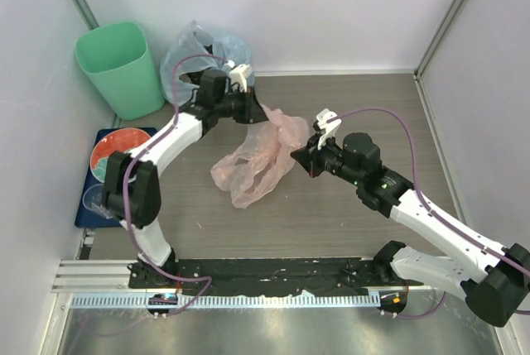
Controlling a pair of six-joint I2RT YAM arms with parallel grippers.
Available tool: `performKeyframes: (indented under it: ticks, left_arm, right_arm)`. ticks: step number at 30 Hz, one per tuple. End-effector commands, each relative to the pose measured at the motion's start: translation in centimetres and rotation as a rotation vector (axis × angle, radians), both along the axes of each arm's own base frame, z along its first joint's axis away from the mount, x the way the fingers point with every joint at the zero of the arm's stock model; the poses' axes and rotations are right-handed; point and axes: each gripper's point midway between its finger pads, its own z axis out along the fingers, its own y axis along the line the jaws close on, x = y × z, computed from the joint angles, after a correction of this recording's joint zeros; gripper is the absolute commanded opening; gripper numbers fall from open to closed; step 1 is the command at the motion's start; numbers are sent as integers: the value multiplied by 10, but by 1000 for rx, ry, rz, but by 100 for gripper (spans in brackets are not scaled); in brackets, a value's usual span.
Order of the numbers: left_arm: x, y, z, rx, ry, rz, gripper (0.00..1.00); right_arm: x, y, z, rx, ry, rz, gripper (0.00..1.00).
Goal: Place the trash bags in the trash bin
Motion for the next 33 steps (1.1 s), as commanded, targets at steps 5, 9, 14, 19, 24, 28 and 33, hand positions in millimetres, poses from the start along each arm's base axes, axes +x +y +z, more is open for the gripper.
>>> performKeyframes:
  ticks: [5, 9, 14, 19, 24, 28, 33]
  left_arm:
    - [-7, 45, 2, 36, 102, -107, 76]
    - [-37, 99, -28, 1, 165, -11, 90]
    - [-75, 110, -73, 86, 154, -66, 91]
    - [-82, 103, -107, 142, 192, -150, 91]
    - [-85, 73, -125, 153, 215, -214, 91]
    - [-89, 51, -131, 111, 251, -264, 92]
    - [-103, 36, -135, 64, 257, -305, 95]
  right_arm:
    - [33, -33, 12, 84, 71, -227, 1]
    - [34, -33, 2, 98, 114, -233, 1]
    - [26, -26, -1, 94, 130, -151, 1]
    - [12, -23, -4, 51, 115, -52, 1]
    - [5, -24, 1, 21, 65, -1, 1]
    - [5, -19, 16, 34, 28, 30, 1]
    - [5, -14, 40, 51, -26, 64, 1]
